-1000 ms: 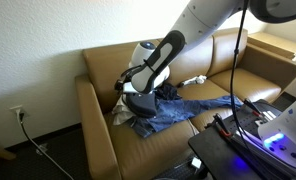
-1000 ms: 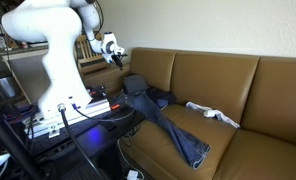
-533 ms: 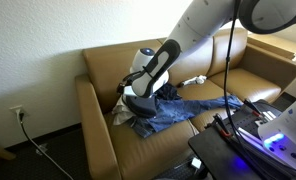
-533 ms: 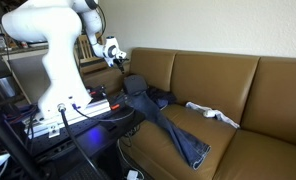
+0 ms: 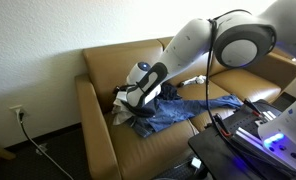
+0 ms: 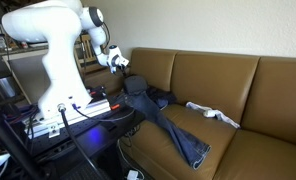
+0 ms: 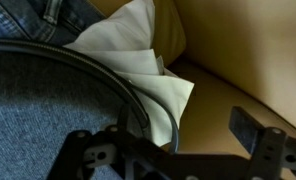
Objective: Move the bag to the right
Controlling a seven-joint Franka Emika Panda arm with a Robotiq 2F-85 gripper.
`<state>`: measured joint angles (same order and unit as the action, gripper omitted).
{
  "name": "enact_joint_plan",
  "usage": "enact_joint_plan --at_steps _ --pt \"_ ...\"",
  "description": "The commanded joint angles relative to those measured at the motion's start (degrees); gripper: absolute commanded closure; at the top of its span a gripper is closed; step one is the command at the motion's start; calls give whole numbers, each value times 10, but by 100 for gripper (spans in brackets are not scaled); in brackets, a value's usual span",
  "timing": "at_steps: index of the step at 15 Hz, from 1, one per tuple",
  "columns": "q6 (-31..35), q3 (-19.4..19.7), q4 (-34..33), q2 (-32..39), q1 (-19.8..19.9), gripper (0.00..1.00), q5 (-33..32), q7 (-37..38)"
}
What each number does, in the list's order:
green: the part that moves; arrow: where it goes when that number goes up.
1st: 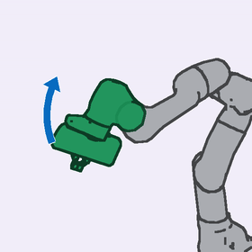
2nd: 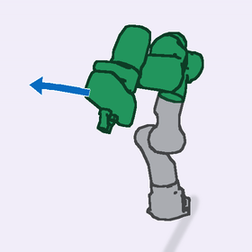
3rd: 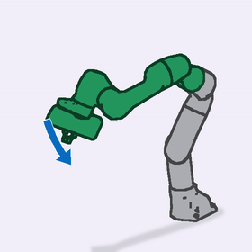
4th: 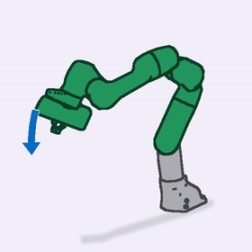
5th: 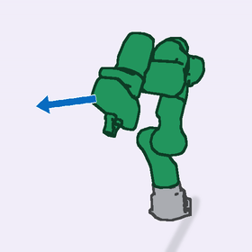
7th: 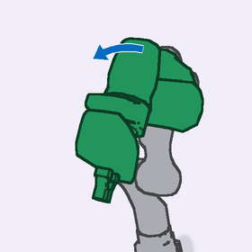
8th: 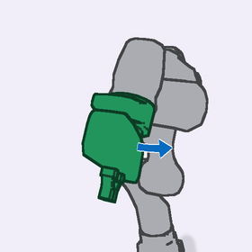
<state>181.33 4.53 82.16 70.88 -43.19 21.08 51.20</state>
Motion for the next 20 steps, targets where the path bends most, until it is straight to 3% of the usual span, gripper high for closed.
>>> enact_joint_plan --at_steps 1,4,10,11,18,19,20 --pt "-4 27 -104 70 -11 0 8 36" --pt "-15 46 -156 103 -15 0 3 57" --pt "-75 121 -256 172 -38 0 -2 112" --pt "-65 107 -202 134 -35 0 -16 112" --pt "-115 96 -235 136 -30 0 -62 120" --pt "-122 92 -237 136 -29 25 -74 114" --pt "-127 95 -237 136 -32 27 -84 117"
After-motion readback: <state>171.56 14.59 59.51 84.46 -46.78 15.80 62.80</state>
